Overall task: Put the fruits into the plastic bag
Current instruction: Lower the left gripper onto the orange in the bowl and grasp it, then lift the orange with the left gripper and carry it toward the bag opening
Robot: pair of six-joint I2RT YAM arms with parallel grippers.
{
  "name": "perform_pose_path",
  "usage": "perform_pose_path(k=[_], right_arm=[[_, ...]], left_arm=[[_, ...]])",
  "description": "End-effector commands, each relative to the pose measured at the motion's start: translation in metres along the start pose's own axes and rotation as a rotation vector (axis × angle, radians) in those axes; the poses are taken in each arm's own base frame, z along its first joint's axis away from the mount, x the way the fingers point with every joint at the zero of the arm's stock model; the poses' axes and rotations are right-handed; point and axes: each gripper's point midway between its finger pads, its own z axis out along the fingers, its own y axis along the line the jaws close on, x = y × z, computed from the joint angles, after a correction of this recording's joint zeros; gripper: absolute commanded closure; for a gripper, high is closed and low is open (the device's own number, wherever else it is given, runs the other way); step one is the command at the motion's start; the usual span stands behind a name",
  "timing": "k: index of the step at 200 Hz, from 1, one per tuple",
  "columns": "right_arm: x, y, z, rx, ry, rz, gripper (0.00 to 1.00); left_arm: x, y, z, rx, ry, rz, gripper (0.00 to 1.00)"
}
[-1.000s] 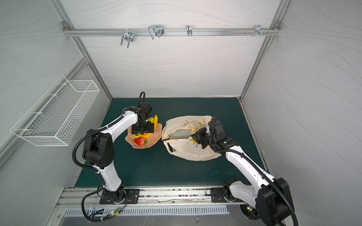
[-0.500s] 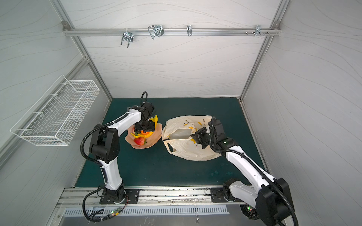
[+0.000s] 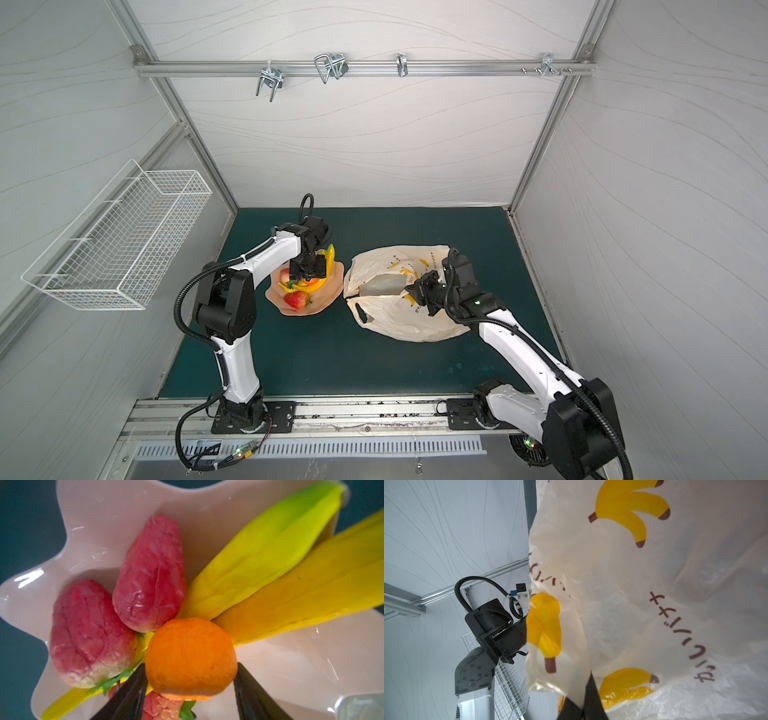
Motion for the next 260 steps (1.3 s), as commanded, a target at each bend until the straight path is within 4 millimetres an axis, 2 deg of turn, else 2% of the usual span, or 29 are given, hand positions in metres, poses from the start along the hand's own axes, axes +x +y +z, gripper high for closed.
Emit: perform_pose_path(k=[1, 30, 62, 138, 179, 260], right_arm=[[-0.002, 0.008, -0.003, -0.012, -0.013, 0.006, 1.0], [-0.003, 0.009, -0.002, -0.011, -0.011, 0.004, 1.0], [-0.004, 0.008, -0.001, -0.006, -0.012, 0.008, 1.0], [-0.004, 0.012, 0.0, -0.01, -0.013, -0.002, 1.0], [-0.004, 0.015, 0.001, -0.011, -0.009, -0.004, 1.0], [-0.003, 0.012, -0.001, -0.007, -0.01, -0.003, 1.0]], left_arm=[[-0.011, -0.002, -0.008, 0.015, -0.031, 0.002, 0.4], [-0.009, -0.002, -0.008, 0.019, -0.024, 0.012, 0.48], [-0.01, -0.002, -0.018, 0.041, -0.044, 0.017, 0.55], [-0.015, -0.009, -0.076, 0.184, -0.153, 0.009, 0.58], [-0.011, -0.02, -0.096, 0.286, -0.182, 0.022, 0.63], [0.01, -0.046, -0.117, 0.517, -0.195, 0.065, 0.74]])
